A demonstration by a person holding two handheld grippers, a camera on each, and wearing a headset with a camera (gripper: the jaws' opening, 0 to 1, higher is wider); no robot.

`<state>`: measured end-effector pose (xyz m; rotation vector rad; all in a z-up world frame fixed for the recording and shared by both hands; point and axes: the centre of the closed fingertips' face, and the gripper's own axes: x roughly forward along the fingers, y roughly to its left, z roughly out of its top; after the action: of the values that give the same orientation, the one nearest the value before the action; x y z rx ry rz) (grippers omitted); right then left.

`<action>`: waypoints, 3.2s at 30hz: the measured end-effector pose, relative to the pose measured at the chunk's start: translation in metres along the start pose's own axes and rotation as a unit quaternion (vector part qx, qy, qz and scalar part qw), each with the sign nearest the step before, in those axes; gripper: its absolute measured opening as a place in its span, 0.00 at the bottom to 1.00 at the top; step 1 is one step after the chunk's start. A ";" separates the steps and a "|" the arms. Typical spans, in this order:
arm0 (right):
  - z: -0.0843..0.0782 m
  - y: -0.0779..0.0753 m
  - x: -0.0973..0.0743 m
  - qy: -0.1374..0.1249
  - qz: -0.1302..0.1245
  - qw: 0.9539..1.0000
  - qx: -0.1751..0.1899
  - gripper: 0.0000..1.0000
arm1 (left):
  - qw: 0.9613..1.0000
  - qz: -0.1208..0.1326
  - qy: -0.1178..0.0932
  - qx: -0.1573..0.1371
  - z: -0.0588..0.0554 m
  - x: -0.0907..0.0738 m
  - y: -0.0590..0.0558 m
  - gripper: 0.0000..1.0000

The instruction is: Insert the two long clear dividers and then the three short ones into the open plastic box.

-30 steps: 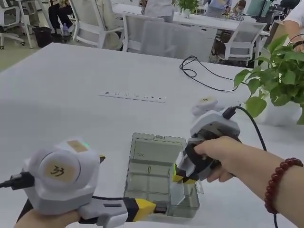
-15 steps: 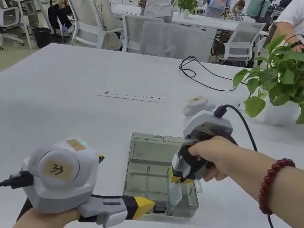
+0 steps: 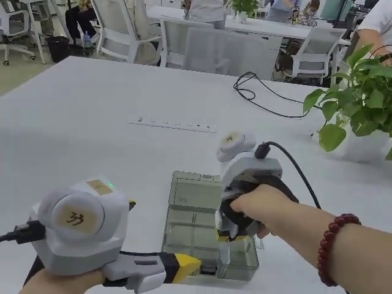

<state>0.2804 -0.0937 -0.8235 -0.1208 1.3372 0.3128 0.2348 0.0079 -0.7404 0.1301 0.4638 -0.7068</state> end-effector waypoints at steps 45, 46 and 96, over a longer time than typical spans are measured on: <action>0.020 0.019 -0.050 -0.206 0.139 0.963 -0.104 0.46 | 1.000 0.024 0.007 -0.015 0.000 -0.018 0.011 0.89; 0.019 0.020 -0.052 -0.210 0.143 0.961 -0.109 0.48 | 1.000 0.025 0.008 -0.015 0.000 -0.019 0.011 0.89; -0.025 -0.003 -0.098 -0.352 0.180 0.890 -0.227 0.83 | 0.996 0.073 0.051 -0.025 -0.014 -0.037 0.021 0.78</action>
<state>0.2385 -0.1183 -0.7348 -0.1324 0.5325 0.8938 0.2188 0.0501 -0.7368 0.1519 0.5639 -0.5469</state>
